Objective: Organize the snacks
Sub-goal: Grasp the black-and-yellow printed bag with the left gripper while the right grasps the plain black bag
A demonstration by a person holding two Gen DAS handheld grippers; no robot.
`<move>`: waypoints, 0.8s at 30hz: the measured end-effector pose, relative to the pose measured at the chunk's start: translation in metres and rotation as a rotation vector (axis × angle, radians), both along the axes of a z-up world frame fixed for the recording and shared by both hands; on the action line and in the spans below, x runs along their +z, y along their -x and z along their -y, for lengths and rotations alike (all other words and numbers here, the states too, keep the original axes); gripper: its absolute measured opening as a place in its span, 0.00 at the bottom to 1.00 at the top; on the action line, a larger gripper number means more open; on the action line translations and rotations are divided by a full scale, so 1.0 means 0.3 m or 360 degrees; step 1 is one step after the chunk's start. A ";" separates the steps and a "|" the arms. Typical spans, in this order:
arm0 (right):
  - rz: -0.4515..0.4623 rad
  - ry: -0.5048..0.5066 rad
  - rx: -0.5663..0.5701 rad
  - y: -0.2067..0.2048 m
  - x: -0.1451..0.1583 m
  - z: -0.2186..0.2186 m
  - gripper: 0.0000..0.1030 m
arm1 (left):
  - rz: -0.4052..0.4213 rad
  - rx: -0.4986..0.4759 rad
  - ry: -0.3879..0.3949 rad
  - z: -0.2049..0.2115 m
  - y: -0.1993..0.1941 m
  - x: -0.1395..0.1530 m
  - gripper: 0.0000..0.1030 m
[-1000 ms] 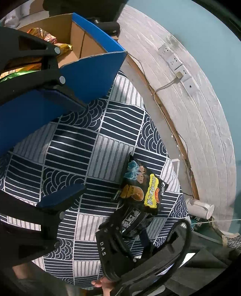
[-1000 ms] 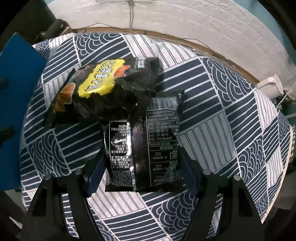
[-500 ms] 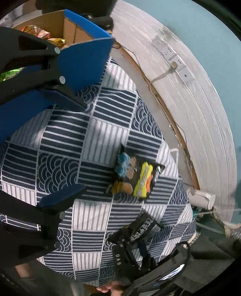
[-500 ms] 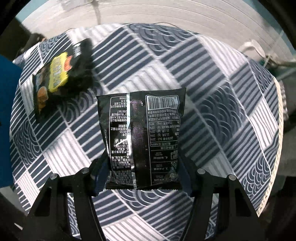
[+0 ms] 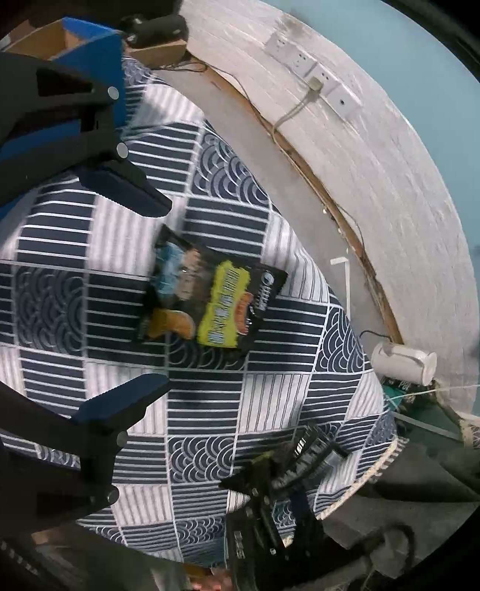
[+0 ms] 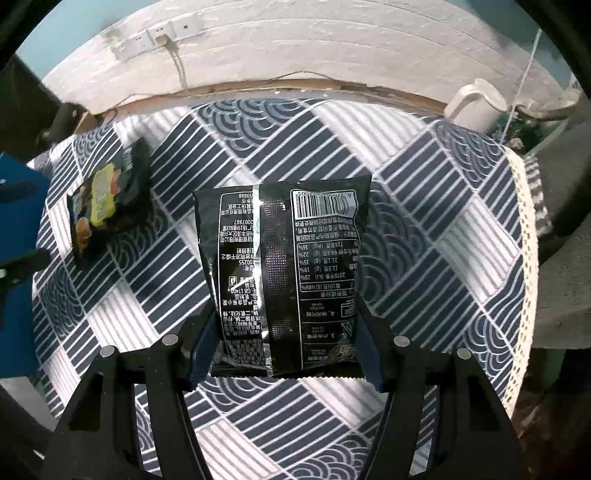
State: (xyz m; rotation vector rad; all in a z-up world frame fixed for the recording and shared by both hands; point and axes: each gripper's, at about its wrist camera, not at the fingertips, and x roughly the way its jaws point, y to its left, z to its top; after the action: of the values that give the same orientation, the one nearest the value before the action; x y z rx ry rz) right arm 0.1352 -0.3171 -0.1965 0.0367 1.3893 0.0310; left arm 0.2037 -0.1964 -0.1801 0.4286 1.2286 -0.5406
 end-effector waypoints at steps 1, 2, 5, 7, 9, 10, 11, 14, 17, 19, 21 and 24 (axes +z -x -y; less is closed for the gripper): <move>0.0005 -0.0010 -0.0018 0.000 0.014 0.001 0.63 | -0.0007 -0.0028 -0.0027 0.020 -0.012 -0.019 0.85; 0.0012 -0.0024 -0.0041 -0.011 0.016 0.040 0.63 | -0.0008 -0.0059 -0.0051 0.037 -0.021 -0.036 0.85; 0.0034 -0.0055 -0.0085 -0.010 0.046 0.056 0.63 | 0.0035 -0.0143 -0.0091 0.081 -0.033 -0.069 0.85; 0.0038 -0.0074 -0.0104 -0.004 0.051 0.066 0.63 | 0.0036 -0.0181 -0.0129 0.105 -0.041 -0.094 0.85; 0.0037 -0.0087 -0.0110 -0.004 0.055 0.077 0.63 | 0.0019 -0.0209 -0.0184 0.126 -0.047 -0.121 0.85; 0.0037 -0.0092 -0.0113 -0.004 0.056 0.080 0.63 | 0.0014 -0.0226 -0.0216 0.138 -0.049 -0.138 0.85; 0.0037 -0.0099 -0.0116 -0.006 0.054 0.076 0.63 | 0.0014 -0.0239 -0.0228 0.145 -0.050 -0.147 0.85; 0.0036 -0.0114 -0.0124 -0.014 0.048 0.060 0.63 | 0.0041 -0.0255 -0.0256 0.162 -0.056 -0.170 0.85; 0.0037 -0.0121 -0.0121 -0.021 0.045 0.064 0.63 | 0.0026 -0.0232 -0.0253 0.159 -0.072 -0.188 0.85; 0.0034 -0.0126 -0.0118 -0.026 0.041 0.063 0.63 | 0.0024 -0.0219 -0.0228 0.152 -0.078 -0.188 0.85; 0.0035 -0.0133 -0.0114 -0.026 0.041 0.060 0.63 | 0.0035 -0.0207 -0.0191 0.146 -0.082 -0.183 0.84; 0.0033 -0.0137 -0.0103 -0.026 0.041 0.052 0.63 | 0.0013 -0.0185 -0.0140 0.140 -0.082 -0.179 0.69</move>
State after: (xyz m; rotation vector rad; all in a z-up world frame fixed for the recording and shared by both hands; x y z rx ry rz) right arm 0.1431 -0.3326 -0.1842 0.1529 1.3645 0.0369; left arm 0.2282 -0.2383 -0.2339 0.5785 1.2281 -0.5847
